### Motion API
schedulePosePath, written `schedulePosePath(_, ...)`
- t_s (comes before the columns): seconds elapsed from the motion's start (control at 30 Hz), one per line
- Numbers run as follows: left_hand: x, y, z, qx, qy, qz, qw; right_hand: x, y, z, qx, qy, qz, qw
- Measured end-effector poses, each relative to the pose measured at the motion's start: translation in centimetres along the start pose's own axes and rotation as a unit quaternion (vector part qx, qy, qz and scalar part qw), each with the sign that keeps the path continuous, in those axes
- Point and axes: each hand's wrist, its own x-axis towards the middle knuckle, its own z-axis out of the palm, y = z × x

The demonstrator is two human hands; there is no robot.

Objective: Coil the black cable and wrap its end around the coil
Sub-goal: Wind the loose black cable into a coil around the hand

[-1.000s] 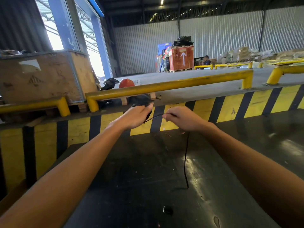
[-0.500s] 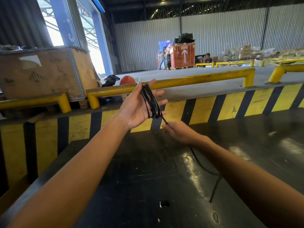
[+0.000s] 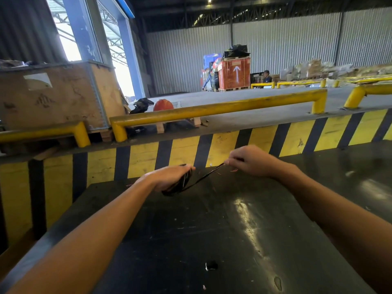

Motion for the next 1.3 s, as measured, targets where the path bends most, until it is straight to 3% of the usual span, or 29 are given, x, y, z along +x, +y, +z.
schedulePosePath(0.1, -0.6, 0.2, 0.9, -0.042, -0.149, -0.036, 0.987, 0.5, 1.0, -1.1, 0.000, 0.085, 0.012, 0.996)
schedulePosePath(0.23, -1.8, 2.0, 1.7, -0.167, -0.308, 0.043, 0.936, 0.7, 1.7, 0.6, 0.034, 0.157, 0.061, 0.985)
schedulePosePath(0.33, -2.5, 3.8, 1.5, -0.313, -0.313, 0.141, 0.886, 0.2, 1.5, 2.7, 0.096, 0.148, 0.109, 0.978)
schedulePosePath(0.47, -2.6, 6.5, 0.6, -0.495, -0.222, 0.212, 0.813, -1.2, -1.3, 6.2, 0.195, 0.087, 0.133, 0.968)
schedulePosePath(0.53, -2.0, 7.3, 0.4, -0.493, -0.149, 0.225, 0.827, -1.8, -3.6, 7.5, 0.207, 0.062, 0.112, 0.970)
schedulePosePath(0.6, -1.2, 7.4, 0.7, -0.436, -0.080, 0.226, 0.867, -2.3, -5.7, 8.0, 0.197, 0.031, 0.088, 0.976)
schedulePosePath(0.83, 0.5, 4.7, 1.2, -0.113, 0.074, 0.191, 0.972, -3.3, -8.1, 3.9, 0.006, -0.092, -0.003, 0.996)
schedulePosePath(0.9, 0.7, 3.4, 1.0, -0.061, 0.056, 0.162, 0.983, -3.4, -7.8, 2.3, -0.034, -0.106, -0.024, 0.993)
schedulePosePath(1.03, 0.0, 1.9, 1.0, -0.061, -0.032, 0.109, 0.992, -3.1, -5.9, -0.8, -0.044, -0.075, -0.036, 0.996)
schedulePosePath(1.2, -1.6, 2.7, 2.4, -0.068, -0.182, 0.092, 0.977, -2.3, -2.3, -3.4, -0.013, 0.054, -0.048, 0.997)
schedulePosePath(1.3, -2.5, 3.3, 3.4, -0.158, -0.257, 0.121, 0.946, -2.6, -1.0, -2.4, 0.091, 0.129, -0.008, 0.987)
